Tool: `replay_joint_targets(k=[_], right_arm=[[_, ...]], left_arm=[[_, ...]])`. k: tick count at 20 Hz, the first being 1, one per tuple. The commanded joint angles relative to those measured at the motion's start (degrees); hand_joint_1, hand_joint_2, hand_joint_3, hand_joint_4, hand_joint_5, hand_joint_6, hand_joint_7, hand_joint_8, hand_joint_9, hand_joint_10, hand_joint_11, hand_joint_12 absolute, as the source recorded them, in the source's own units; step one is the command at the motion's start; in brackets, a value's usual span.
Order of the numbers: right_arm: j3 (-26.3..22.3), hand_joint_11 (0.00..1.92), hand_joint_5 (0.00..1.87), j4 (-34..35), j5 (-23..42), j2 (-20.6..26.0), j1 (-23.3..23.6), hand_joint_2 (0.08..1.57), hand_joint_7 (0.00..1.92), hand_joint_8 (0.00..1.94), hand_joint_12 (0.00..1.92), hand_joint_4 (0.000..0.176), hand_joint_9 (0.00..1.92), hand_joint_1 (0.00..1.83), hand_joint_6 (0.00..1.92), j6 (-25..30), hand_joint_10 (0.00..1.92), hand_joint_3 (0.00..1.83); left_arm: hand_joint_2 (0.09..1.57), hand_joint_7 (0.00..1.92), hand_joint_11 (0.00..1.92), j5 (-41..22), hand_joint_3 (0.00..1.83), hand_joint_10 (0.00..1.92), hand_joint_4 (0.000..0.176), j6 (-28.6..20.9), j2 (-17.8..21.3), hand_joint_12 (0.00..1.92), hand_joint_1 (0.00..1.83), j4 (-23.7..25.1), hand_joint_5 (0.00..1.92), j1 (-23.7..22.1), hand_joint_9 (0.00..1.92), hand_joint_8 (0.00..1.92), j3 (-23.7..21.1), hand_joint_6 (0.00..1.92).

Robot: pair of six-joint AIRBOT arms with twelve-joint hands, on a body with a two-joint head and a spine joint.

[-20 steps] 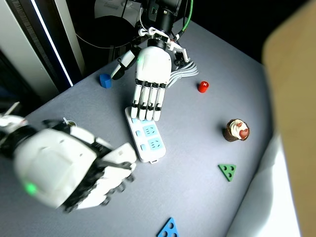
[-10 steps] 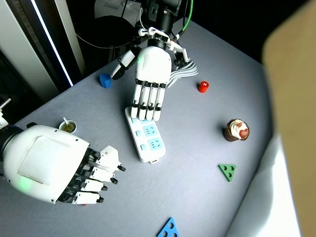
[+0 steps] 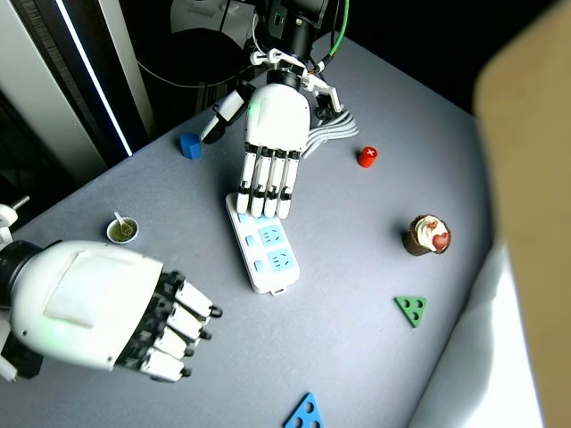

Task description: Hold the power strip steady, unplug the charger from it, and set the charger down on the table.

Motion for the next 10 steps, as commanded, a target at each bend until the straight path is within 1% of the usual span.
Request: replay_joint_targets(k=[1, 2, 3, 4, 5, 6, 8, 9, 10], right_arm=[[0.4, 0.94, 0.91, -1.7, 7.1, 0.8, 0.1, 1.08, 1.06, 0.75, 0.9, 0.0, 1.09, 1.39, 0.99, -1.8, 0.99, 0.0], [0.5, 0.97, 0.93, -3.8, 7.1, 0.8, -0.1, 1.07, 1.07, 0.72, 0.89, 0.0, 1.1, 1.39, 0.97, -4.3, 0.97, 0.0], [0.5, 0.98, 0.94, -5.0, 7.2, 0.6, -0.2, 1.07, 1.06, 0.73, 0.87, 0.0, 1.1, 1.39, 0.97, -7.0, 0.96, 0.0], [0.5, 0.99, 0.94, -5.1, 7.3, 0.4, -0.2, 1.07, 1.05, 0.73, 0.86, 0.0, 1.11, 1.39, 0.98, -8.6, 0.95, 0.0], [0.5, 1.0, 0.93, -5.1, 7.3, 0.2, -0.2, 1.08, 1.04, 0.75, 0.82, 0.0, 1.1, 1.39, 1.0, -9.3, 0.95, 0.0], [0.5, 1.03, 0.95, -5.1, 7.3, 0.0, -0.4, 1.07, 1.06, 0.71, 0.79, 0.0, 1.12, 1.39, 0.98, -10.0, 0.92, 0.0], [0.1, 1.04, 0.87, -5.1, 7.2, -0.4, -1.2, 1.09, 1.03, 0.78, 0.74, 0.0, 1.1, 1.39, 1.07, -10.8, 0.95, 0.0], [-0.2, 1.01, 0.83, -5.2, 7.1, -0.7, -1.6, 1.09, 1.04, 0.79, 0.72, 0.0, 1.13, 1.38, 1.11, -10.9, 0.93, 0.0], [-0.5, 0.97, 0.81, -5.2, 7.0, -1.0, -2.2, 1.13, 1.06, 0.86, 0.71, 0.0, 1.07, 1.26, 1.21, -10.9, 0.44, 0.0]], left_arm=[[1.0, 0.02, 0.0, -1.9, 0.0, 0.0, 0.0, 0.1, -0.1, 0.0, 0.0, -0.1, 0.0, -0.4, 0.0, 0.0, 0.1, 0.0], [1.0, 0.02, 0.0, -1.9, 0.0, 0.0, 0.0, 0.1, -0.1, 0.0, 0.0, -0.2, 0.0, -0.4, 0.0, 0.0, 0.1, 0.0], [1.0, 0.02, 0.0, -1.9, 0.0, 0.0, 0.0, 0.1, -0.1, 0.0, 0.0, -0.2, 0.0, -0.4, 0.0, 0.0, 0.1, 0.0], [1.0, 0.02, 0.0, -1.9, 0.0, 0.0, 0.0, 0.1, -0.1, 0.0, 0.0, -0.2, 0.0, -0.4, 0.0, 0.0, 0.1, 0.0], [1.0, 0.01, 0.0, -1.9, 0.0, 0.0, 0.0, 0.1, -0.1, 0.0, 0.0, -0.2, 0.0, -0.4, 0.0, 0.0, 0.1, 0.0], [1.0, 0.01, 0.0, -1.9, 0.0, 0.0, 0.0, 0.1, -0.1, 0.0, 0.0, -0.2, 0.0, -0.4, 0.0, 0.0, 0.1, 0.0], [1.01, 0.01, 0.0, -1.9, 0.0, 0.0, 0.0, 0.1, -0.1, 0.0, 0.0, -0.2, 0.0, -0.4, 0.0, 0.0, 0.1, 0.0], [1.01, 0.02, 0.0, -1.9, 0.0, 0.0, 0.0, 0.1, -0.1, 0.0, 0.0, -0.2, 0.0, -0.4, 0.0, 0.0, 0.1, 0.0], [1.01, 0.02, 0.0, -1.9, 0.0, 0.0, 0.0, 0.1, 0.0, 0.0, 0.0, -0.2, 0.0, -0.4, 0.0, 0.0, 0.1, 0.0]])
